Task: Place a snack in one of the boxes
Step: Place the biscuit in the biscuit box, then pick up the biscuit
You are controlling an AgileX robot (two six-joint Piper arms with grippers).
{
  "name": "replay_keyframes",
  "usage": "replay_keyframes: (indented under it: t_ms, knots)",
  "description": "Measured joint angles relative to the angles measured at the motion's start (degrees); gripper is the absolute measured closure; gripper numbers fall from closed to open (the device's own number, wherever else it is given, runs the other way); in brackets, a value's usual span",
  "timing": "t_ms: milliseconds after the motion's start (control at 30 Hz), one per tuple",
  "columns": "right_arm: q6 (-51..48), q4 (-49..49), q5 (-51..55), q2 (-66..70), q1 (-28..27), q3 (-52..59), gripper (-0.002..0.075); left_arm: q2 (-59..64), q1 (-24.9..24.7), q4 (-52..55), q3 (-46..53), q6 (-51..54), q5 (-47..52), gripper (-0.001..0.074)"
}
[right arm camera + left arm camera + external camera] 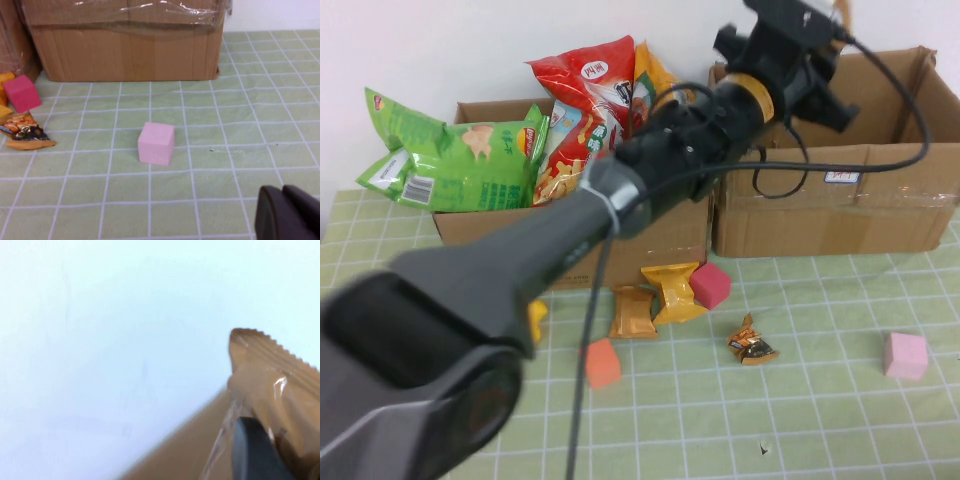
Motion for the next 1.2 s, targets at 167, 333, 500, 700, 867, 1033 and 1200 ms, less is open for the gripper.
replay_keyframes:
  t_ms: [167,333,500,700,867,1033,1200]
  knots:
    - [0.0,0.0,0.0,0.0,0.0,0.0,0.0728,9.4,1.0,0.4,-9.8,-1.2,11.4,0.0228]
    - [0.0,0.0,0.0,0.0,0.0,0.0,0.0728,7.7,0.8,6.1,-11.2,-5.5,19.4,0.012]
    - [0.0,0.0,0.0,0.0,0.0,0.0,0.0728,3.2,-0.7,12.3,-11.2,-6.4,31.1,0.0508]
    - [0.0,0.0,0.0,0.0,0.0,0.0,0.0728,-3.3,-2.3,12.2,-9.9,-4.7,47.2,0.0715]
    - [0.0,0.0,0.0,0.0,0.0,0.0,0.0728,-11.8,-3.5,8.8,2.9,-1.6,44.6,0.0731]
    - [0.0,0.0,0.0,0.0,0.0,0.0,0.0728,-23.4,-4.0,8.2,23.4,-3.4,31.6,0.0735]
    - [0.0,0.0,0.0,0.0,0.0,0.0,0.0728,-36.4,-4.7,7.4,40.7,-5.1,29.0,0.0735]
